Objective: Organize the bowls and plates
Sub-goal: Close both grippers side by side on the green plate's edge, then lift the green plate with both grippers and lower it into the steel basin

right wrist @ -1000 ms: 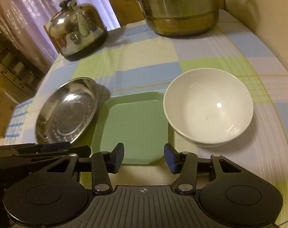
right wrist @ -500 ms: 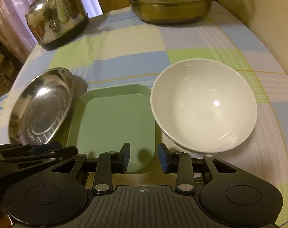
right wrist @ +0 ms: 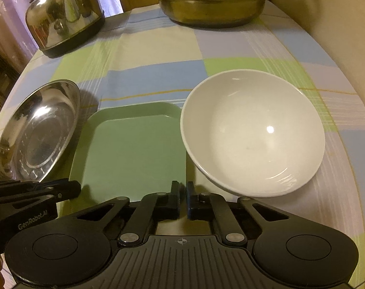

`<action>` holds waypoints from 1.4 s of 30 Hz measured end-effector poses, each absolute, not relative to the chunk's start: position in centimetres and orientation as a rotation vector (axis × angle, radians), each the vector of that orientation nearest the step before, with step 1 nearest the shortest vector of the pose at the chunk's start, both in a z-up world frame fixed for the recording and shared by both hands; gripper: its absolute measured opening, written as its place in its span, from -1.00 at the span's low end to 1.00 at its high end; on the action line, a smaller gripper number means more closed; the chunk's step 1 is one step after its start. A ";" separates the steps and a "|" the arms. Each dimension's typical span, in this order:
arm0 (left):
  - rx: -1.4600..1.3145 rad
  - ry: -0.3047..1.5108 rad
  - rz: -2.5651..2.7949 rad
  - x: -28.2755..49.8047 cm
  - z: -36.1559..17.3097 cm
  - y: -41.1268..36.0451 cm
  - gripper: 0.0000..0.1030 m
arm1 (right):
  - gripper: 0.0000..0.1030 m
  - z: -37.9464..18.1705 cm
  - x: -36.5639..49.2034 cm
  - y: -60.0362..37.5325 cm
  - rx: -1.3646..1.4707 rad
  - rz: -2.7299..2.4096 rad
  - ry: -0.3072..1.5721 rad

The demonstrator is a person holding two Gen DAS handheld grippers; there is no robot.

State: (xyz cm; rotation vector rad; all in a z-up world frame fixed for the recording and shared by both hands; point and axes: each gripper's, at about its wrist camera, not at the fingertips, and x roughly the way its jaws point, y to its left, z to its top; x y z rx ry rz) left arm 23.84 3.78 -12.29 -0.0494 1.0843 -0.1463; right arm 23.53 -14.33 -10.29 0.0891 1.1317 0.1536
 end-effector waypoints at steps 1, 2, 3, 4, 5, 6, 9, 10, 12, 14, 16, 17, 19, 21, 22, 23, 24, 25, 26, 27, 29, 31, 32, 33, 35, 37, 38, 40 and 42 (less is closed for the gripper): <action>-0.042 1.078 -0.149 23.7 -12.1 3.6 -0.88 | -0.90 -10.1 23.5 -14.4 0.088 0.155 1.128; -0.038 1.072 -0.151 23.5 -11.9 3.5 -0.87 | -0.90 -10.0 23.4 -14.5 0.087 0.156 1.125; -0.036 1.067 -0.154 23.4 -11.8 3.5 -0.87 | -0.90 -9.9 23.4 -14.5 0.087 0.156 1.122; -0.035 1.063 -0.155 23.2 -11.6 3.4 -0.87 | -0.90 -9.7 23.3 -14.7 0.087 0.157 1.119; -0.033 1.059 -0.156 23.1 -11.4 3.4 -0.87 | -0.90 -9.6 23.3 -14.7 0.088 0.159 1.116; -0.031 1.054 -0.155 23.0 -11.2 3.4 -0.87 | -0.90 -9.5 23.3 -14.8 0.094 0.163 1.111; -0.028 1.038 -0.157 22.6 -10.5 3.3 -0.88 | -0.90 -9.1 23.1 -15.0 0.108 0.170 1.102; -0.025 1.032 -0.155 22.4 -10.3 3.3 -0.88 | -0.90 -8.9 23.0 -15.1 0.109 0.171 1.098; -0.019 1.019 -0.151 22.1 -9.9 3.3 -0.88 | -0.90 -8.5 22.8 -15.0 0.111 0.176 1.089; -0.020 1.011 -0.146 21.9 -9.4 3.4 -0.88 | -0.90 -8.2 22.6 -15.0 0.116 0.182 1.080; -0.023 1.002 -0.140 21.7 -9.0 3.7 -0.88 | -0.90 -7.8 22.5 -14.9 0.120 0.190 1.071; -0.025 0.999 -0.136 21.6 -8.9 3.8 -0.88 | -0.90 -7.6 22.5 -14.8 0.121 0.195 1.066; -0.027 0.991 -0.126 21.3 -8.5 4.1 -0.87 | -0.90 -7.2 22.4 -14.5 0.124 0.205 1.057; -0.029 0.983 -0.111 21.2 -8.2 4.6 -0.87 | -0.90 -6.9 22.4 -14.0 0.122 0.218 1.049; -0.030 0.979 -0.102 21.1 -8.0 4.9 -0.87 | -0.90 -6.8 22.4 -13.6 0.121 0.227 1.047; -0.032 0.974 -0.093 20.9 -7.9 5.2 -0.87 | -0.90 -6.7 22.4 -13.3 0.119 0.234 1.044; -0.035 0.971 -0.083 20.9 -7.8 5.7 -0.87 | -0.90 -6.6 22.5 -12.9 0.117 0.244 1.041; -0.040 0.967 -0.072 20.8 -7.6 6.1 -0.87 | -0.90 -6.5 22.5 -12.4 0.114 0.253 1.038; -0.044 0.965 -0.060 20.8 -7.5 6.6 -0.87 | -0.90 -6.4 22.5 -11.9 0.110 0.266 1.035; -0.048 0.962 -0.047 20.7 -7.4 7.1 -0.87 | -0.90 -6.4 22.6 -11.4 0.107 0.276 1.032; -0.056 0.958 -0.022 20.7 -7.3 8.1 -0.87 | -0.90 -6.3 22.6 -10.3 0.099 0.300 1.028; -0.062 0.954 0.003 20.7 -7.1 9.2 -0.88 | -0.90 -6.3 22.8 -9.0 0.092 0.324 1.026; -0.064 0.951 0.016 20.7 -7.1 9.8 -0.88 | -0.90 -6.3 22.9 -8.4 0.088 0.334 1.025; -0.067 0.948 0.029 20.7 -7.0 10.4 -0.88 | -0.90 -6.3 23.0 -7.7 0.083 0.345 1.021; -0.073 0.944 0.050 20.6 -6.9 11.5 -0.87 | -0.90 -6.3 23.2 -6.5 0.074 0.367 1.016; -0.078 0.942 0.070 20.7 -6.9 12.6 -0.87 | -0.90 -6.4 23.4 -5.4 0.068 0.386 1.013; -0.079 0.941 0.079 20.7 -6.9 13.1 -0.87 | -0.90 -6.4 23.6 -4.7 0.065 0.395 1.013; -0.082 0.942 0.095 20.8 -7.0 14.0 -0.88 | -0.90 -6.6 23.8 -3.6 0.060 0.408 1.014; -0.083 0.945 0.106 21.0 -7.1 14.8 -0.88 | -0.90 -6.8 24.1 -2.7 0.053 0.418 1.017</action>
